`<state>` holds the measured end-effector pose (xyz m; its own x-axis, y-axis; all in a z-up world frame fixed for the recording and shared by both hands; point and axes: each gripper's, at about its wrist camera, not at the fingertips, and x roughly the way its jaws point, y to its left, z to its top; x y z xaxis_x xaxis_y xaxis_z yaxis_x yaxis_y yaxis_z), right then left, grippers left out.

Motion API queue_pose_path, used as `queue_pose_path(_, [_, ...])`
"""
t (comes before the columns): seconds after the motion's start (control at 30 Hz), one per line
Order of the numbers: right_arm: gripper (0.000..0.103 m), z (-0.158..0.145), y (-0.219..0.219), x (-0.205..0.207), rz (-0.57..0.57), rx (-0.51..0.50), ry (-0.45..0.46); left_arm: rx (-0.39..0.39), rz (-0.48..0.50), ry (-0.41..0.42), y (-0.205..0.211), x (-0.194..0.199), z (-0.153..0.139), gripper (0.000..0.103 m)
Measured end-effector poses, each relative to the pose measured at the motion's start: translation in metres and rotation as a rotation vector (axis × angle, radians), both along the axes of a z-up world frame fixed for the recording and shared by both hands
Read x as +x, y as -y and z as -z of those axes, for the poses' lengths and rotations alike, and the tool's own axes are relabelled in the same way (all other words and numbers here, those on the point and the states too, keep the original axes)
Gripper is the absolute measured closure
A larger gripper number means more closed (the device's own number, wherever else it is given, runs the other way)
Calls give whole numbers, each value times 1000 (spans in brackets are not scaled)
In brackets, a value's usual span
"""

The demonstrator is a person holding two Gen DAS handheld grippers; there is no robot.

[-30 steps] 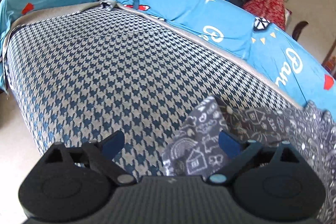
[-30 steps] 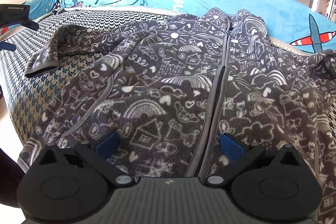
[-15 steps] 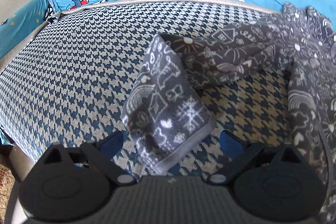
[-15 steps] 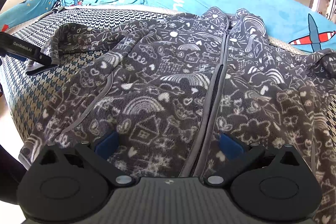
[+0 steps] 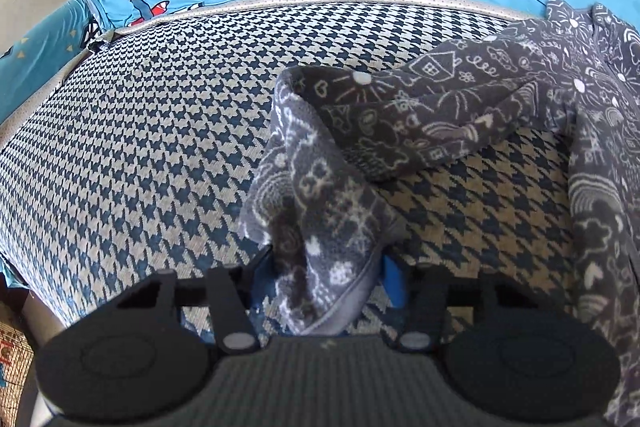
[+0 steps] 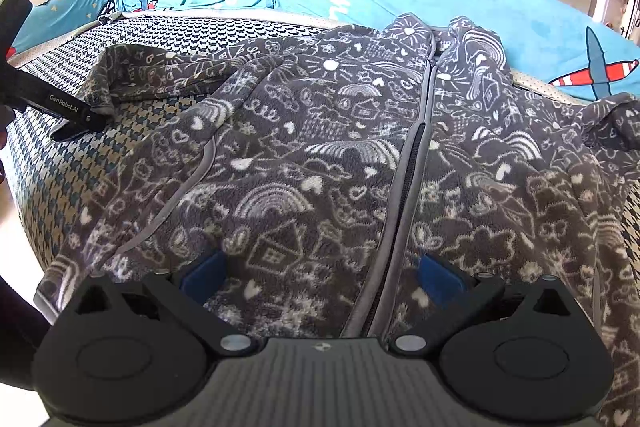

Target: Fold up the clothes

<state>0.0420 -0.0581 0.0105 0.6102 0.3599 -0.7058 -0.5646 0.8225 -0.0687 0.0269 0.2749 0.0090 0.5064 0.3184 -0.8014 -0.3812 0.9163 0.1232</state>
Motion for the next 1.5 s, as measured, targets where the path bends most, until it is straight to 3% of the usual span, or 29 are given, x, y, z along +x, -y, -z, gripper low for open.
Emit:
queue_pose_path(0.07, [0,0,0,0,0,0,0,6,-16,12,-4,-2,-3,64])
queue_pose_path(0.37, [0,0,0,0,3,2,2,20,-196,99,-37,-9,-22,64])
queue_pose_path(0.57, [0,1,0,0,6,2,1,-3,-427,87,-80,-14,-23,62])
queue_pose_path(0.67, [0,1,0,-1,7,2,1,-33,-563,86,-104,-22,-21,57])
queue_pose_path(0.77, [0,1,-1,-1,7,2,1,-7,-664,101,-121,-32,-25,48])
queue_pose_path(0.9, [0,1,-1,-1,8,2,1,39,-717,150,-123,-44,-37,38])
queue_pose_path(1.07, [0,0,-1,0,8,1,0,47,-691,193,-113,-44,-46,25])
queue_pose_path(1.27, [0,0,-1,-1,8,2,1,-83,-536,167,-101,-27,-32,23])
queue_pose_path(1.4, [0,0,-1,-1,9,1,2,-20,-384,46,-79,-3,-16,22])
queue_pose_path(1.5, [0,1,-1,-1,9,0,2,13,-376,41,-74,0,-16,22])
